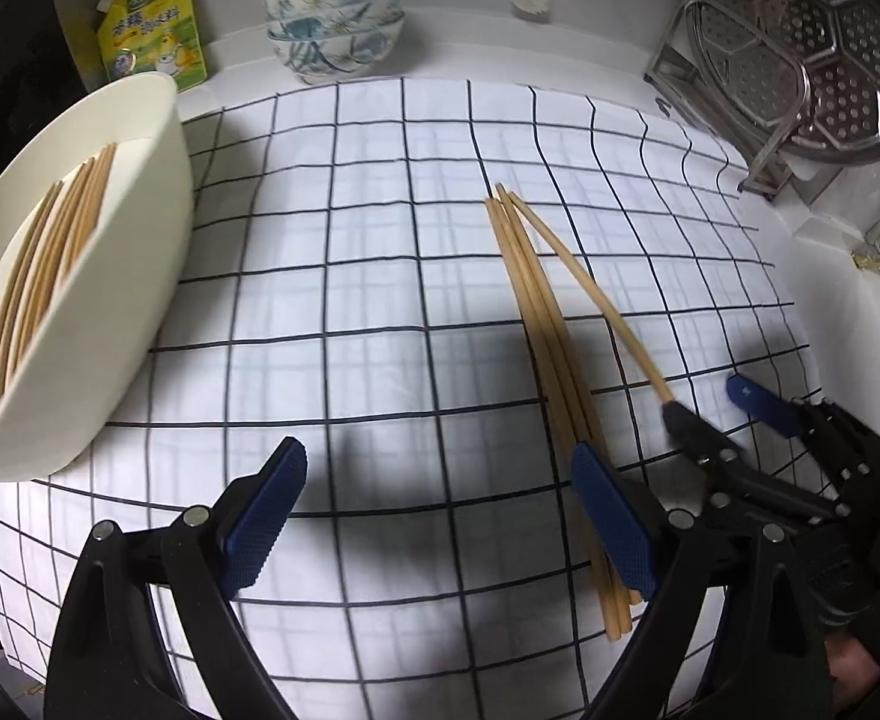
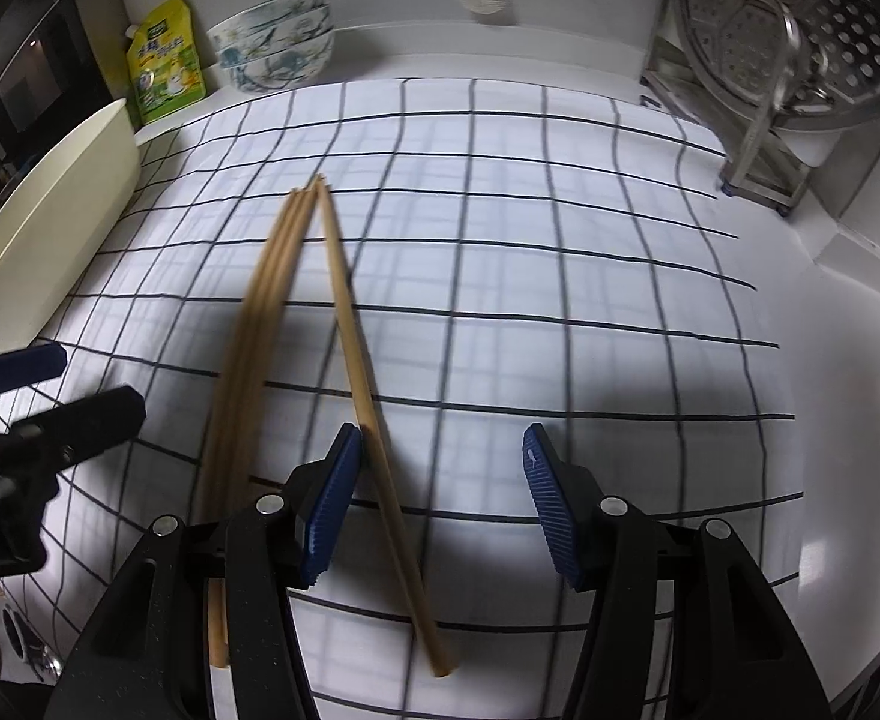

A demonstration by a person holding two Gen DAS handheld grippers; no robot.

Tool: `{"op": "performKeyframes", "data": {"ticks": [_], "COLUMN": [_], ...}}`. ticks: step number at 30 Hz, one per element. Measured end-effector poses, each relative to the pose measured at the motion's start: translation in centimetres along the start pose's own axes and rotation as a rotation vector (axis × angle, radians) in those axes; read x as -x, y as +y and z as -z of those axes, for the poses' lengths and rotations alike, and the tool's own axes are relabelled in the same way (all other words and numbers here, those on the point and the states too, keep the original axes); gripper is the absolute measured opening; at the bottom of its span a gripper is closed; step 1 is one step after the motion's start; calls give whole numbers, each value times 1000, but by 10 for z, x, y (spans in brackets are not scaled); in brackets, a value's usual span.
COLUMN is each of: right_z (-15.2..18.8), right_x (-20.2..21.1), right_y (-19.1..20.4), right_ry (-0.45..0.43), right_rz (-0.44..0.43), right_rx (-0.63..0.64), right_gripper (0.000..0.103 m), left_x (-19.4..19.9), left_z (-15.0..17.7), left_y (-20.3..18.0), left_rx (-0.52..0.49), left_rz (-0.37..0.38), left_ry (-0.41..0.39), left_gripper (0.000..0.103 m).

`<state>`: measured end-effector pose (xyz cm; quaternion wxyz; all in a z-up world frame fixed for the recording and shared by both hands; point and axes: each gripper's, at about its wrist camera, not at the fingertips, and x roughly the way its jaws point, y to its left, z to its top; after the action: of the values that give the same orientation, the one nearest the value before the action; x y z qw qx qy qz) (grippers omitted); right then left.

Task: Organize utensils

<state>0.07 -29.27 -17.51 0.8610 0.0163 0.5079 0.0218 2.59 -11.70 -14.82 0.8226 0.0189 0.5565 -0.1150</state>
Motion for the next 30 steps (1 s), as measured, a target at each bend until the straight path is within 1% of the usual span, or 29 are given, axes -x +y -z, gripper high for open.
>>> {"op": "performKeyframes", "data": {"ticks": [4, 8, 11, 22, 28, 30], "right_z": [0, 1, 1, 4, 5, 5], "right_x": [0, 3, 4, 7, 10, 10], "right_y": [-10, -15, -18, -21, -22, -21], "right_ry": [-5, -11, -18, -21, -27, -26], "right_rz": [9, -20, -31, -28, -24, -23], "right_rx": [-12, -18, -26, -38, -44, -43], "right_gripper": [54, 54, 54, 54, 54, 54], "left_x": [-8, -14, -16, -21, -25, -26], "left_z": [1, 1, 1, 5, 1, 1], "left_y": [-5, -12, -17, -17, -13, -12], "left_rx": [-1, -10, -26, -31, 5, 7], "left_rz": [0, -2, -20, -50, -37, -45], "left_ry": [6, 17, 10, 21, 42, 42], "left_gripper": [88, 88, 88, 88, 90, 90]}}
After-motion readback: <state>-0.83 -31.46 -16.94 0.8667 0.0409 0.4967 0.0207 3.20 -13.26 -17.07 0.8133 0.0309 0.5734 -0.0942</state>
